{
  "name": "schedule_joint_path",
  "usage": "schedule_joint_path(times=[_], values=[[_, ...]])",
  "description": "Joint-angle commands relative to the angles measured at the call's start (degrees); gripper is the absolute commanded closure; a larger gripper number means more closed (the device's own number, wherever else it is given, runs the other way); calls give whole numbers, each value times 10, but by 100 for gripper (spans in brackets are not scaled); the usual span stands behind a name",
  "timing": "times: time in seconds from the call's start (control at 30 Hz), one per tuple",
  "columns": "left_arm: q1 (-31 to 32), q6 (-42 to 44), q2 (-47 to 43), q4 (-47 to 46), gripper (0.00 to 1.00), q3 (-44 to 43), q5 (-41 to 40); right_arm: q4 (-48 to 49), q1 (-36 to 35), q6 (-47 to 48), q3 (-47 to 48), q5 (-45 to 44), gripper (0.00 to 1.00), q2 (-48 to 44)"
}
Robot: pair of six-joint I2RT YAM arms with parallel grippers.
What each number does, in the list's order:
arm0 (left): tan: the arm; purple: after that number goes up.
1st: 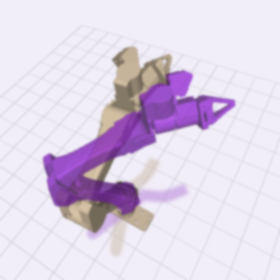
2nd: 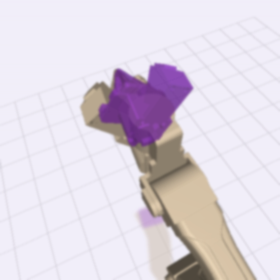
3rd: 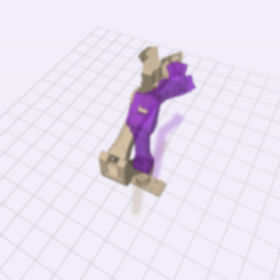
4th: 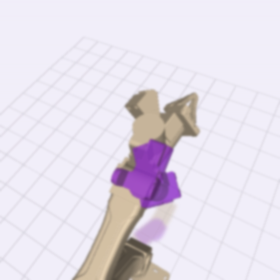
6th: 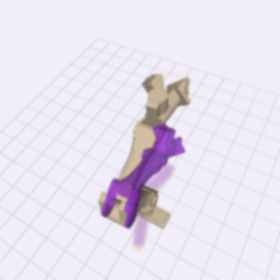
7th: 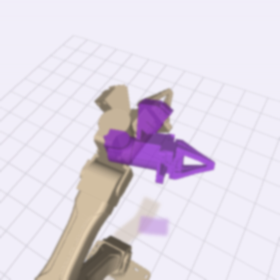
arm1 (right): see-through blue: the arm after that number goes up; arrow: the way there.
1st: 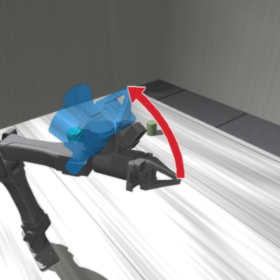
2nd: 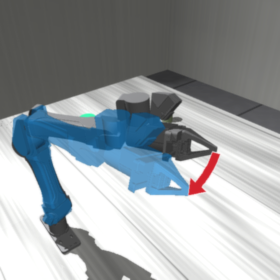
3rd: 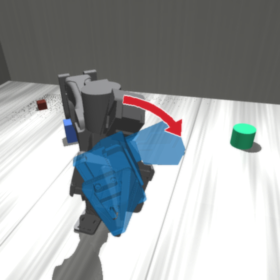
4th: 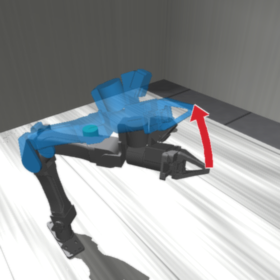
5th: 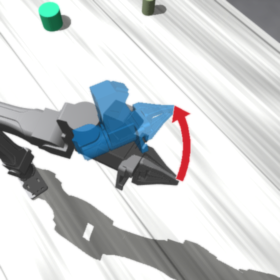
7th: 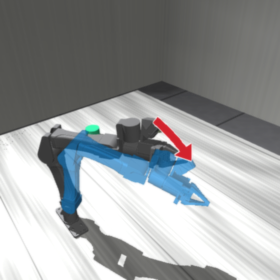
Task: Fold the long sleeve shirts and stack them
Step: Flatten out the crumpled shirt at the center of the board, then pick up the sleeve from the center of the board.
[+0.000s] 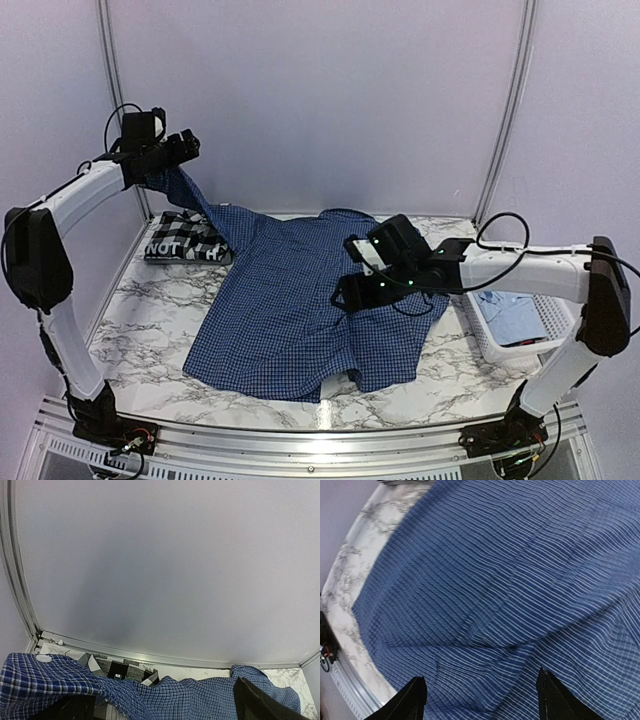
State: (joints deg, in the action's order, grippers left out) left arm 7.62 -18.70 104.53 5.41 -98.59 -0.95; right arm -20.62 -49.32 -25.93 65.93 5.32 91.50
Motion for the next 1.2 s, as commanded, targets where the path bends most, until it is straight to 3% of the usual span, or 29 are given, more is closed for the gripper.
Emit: schedule_joint_path(times=[0.0, 0.33, 0.47, 0.57, 0.73, 0.8, 0.97, 1.17], values=[[-1, 11, -16, 13, 1, 2, -54, -28, 41, -43, -60, -87, 29, -69], [-12, -108, -55, 38, 14, 144, -63, -90, 92, -64, -150, -128, 28, -144], [-19, -134, -72, 43, 13, 194, -32, -108, 108, -83, -181, -144, 28, -173], [-19, -133, -86, 48, 7, 215, -20, -106, 129, -98, -209, -142, 29, -197], [-10, -120, -126, 46, 4, 247, 23, -117, 154, -123, -238, -164, 38, -220], [8, -106, -142, 46, 5, 260, 36, -120, 164, -132, -247, -172, 46, -228], [91, -85, -182, 47, 11, 302, 51, -81, 180, -144, -271, -155, 46, -230], [236, -36, -209, 45, 22, 328, 52, -30, 187, -155, -272, -155, 48, -184]])
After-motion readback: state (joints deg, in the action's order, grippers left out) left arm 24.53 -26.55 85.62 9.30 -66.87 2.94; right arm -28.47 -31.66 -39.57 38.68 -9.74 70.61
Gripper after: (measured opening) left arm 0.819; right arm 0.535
